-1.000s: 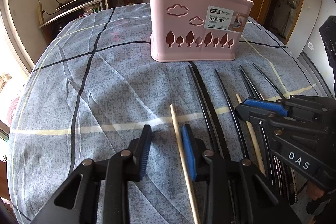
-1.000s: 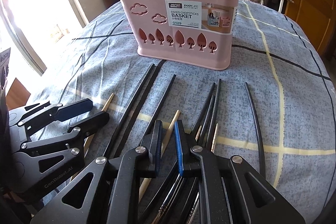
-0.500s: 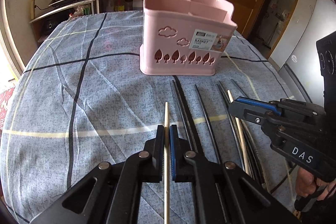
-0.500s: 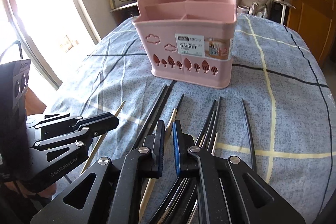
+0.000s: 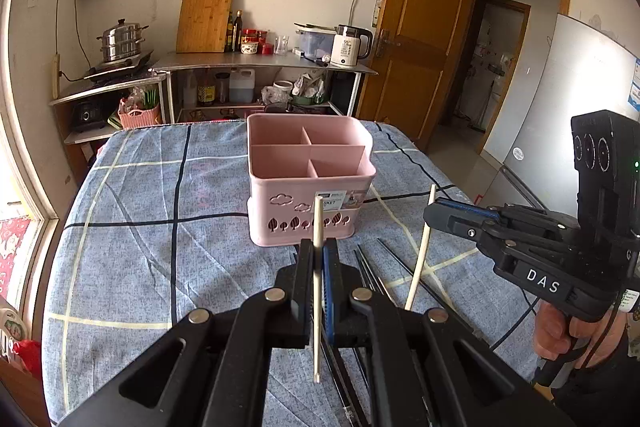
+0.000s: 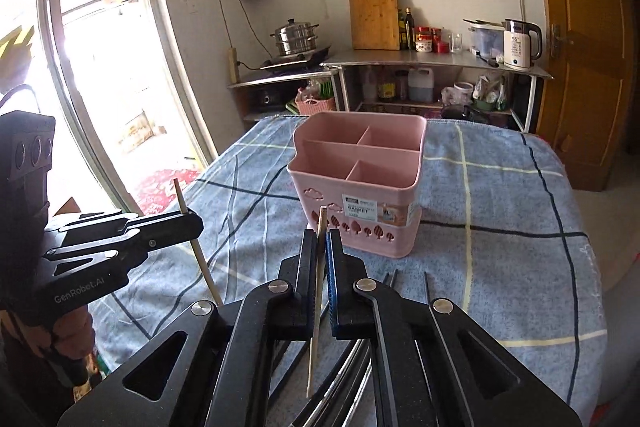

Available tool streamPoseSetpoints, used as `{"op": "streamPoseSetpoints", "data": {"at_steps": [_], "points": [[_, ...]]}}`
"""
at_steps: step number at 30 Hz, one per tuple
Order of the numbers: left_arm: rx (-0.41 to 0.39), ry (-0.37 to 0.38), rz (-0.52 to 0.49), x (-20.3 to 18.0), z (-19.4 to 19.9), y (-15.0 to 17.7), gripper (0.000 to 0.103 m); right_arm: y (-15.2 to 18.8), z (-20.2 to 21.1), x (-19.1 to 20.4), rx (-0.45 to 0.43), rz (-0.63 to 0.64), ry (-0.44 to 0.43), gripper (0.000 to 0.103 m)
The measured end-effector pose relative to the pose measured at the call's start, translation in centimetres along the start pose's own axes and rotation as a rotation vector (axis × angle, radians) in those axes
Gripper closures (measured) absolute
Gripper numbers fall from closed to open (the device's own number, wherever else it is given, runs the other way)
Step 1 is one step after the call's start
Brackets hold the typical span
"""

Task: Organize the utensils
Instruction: 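Lift both wooden chopsticks and carry them over the pink basket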

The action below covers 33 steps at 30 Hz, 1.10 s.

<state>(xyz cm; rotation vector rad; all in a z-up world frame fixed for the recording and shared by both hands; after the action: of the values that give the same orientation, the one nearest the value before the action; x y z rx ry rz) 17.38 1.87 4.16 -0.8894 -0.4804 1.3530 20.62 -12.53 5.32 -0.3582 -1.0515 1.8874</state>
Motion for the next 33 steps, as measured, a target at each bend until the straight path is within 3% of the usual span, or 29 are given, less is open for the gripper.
{"op": "streamPoseSetpoints", "data": {"at_steps": [14,27,33], "points": [[-0.063,0.019,-0.022,-0.2,0.0,-6.5,0.098,-5.3,2.1,-1.9,-0.121,0.006,0.025,0.099],[-0.165,0.009,0.029,2.9,-1.9,-15.6,0.098,-13.7,0.3,-3.0,-0.249,-0.028,0.031,0.099],[-0.181,-0.016,0.044,4.4,-4.2,-17.3,0.098,-16.2,-1.5,-3.1,-0.286,-0.047,0.017,0.099]]}}
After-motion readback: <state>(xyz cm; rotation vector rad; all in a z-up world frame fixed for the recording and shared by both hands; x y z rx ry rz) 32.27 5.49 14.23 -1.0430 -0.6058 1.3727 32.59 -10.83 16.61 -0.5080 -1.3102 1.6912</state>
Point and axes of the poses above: each gripper's, at about its wrist camera, not at the fingertips, and z roughly against the way its jaws point, x to its left, y to its underside, the point moved 9 cm from there along -z, roughly the way its jaws point, and after that the axes turned 1 degree about z, right-handed, at the moved point
